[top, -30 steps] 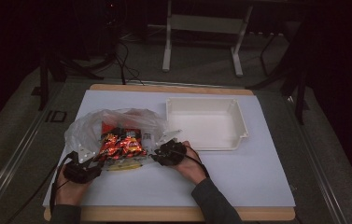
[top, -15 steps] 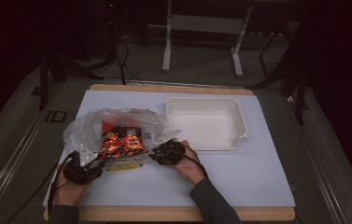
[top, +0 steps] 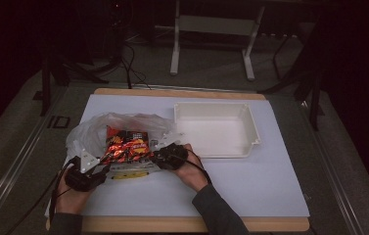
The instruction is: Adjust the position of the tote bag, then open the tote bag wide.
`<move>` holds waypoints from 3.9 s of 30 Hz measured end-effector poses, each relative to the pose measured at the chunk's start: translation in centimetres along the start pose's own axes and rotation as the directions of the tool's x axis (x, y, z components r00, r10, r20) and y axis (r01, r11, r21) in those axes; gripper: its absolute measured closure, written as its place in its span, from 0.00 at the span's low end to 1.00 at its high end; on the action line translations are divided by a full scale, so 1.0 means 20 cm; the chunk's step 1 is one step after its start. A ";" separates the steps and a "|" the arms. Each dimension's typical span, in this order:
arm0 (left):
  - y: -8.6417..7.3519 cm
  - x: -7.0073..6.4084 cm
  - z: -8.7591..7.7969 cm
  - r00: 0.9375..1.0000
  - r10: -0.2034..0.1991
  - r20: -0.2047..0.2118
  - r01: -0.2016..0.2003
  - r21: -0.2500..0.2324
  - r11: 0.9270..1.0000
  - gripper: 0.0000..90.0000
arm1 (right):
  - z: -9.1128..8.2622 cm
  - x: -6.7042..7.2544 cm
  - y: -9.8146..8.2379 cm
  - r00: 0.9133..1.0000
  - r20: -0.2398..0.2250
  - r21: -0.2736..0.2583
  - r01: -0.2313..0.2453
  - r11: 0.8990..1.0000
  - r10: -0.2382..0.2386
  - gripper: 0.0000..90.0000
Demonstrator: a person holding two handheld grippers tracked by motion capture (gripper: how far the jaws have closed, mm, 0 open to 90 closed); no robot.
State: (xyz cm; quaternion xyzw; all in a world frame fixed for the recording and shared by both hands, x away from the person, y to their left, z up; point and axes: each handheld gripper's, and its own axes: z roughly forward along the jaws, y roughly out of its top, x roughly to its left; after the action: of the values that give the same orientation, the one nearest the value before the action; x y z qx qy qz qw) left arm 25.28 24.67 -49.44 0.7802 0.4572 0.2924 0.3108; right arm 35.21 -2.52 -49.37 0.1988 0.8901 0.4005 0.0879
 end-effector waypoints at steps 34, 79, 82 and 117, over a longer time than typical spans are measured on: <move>0.15 0.04 0.05 0.985 0.173 0.025 -0.167 -0.148 0.975 0.91 | -0.01 -0.02 0.05 1.000 0.007 -0.036 -0.008 0.999 0.008 0.83; 0.29 0.27 -0.10 0.970 0.010 0.245 0.075 -0.333 0.940 0.99 | -0.08 0.02 -0.24 0.997 0.037 -0.091 -0.064 0.994 0.068 0.75; 0.30 0.27 -0.10 0.966 0.010 0.259 0.081 -0.341 0.937 0.99 | -0.06 0.02 -0.24 0.997 0.029 -0.078 -0.069 0.995 0.072 0.75; 0.43 0.26 -0.34 0.926 0.026 0.377 0.151 -0.432 0.889 0.99 | -0.12 0.08 -0.29 0.999 0.019 -0.104 -0.045 0.994 0.047 0.75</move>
State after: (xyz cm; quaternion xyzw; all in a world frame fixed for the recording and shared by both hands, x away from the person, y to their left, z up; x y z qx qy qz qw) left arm 26.97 27.51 -37.76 0.7118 0.3344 0.2273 0.5743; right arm 31.43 -6.87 -52.11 0.2188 0.8623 0.4460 0.0984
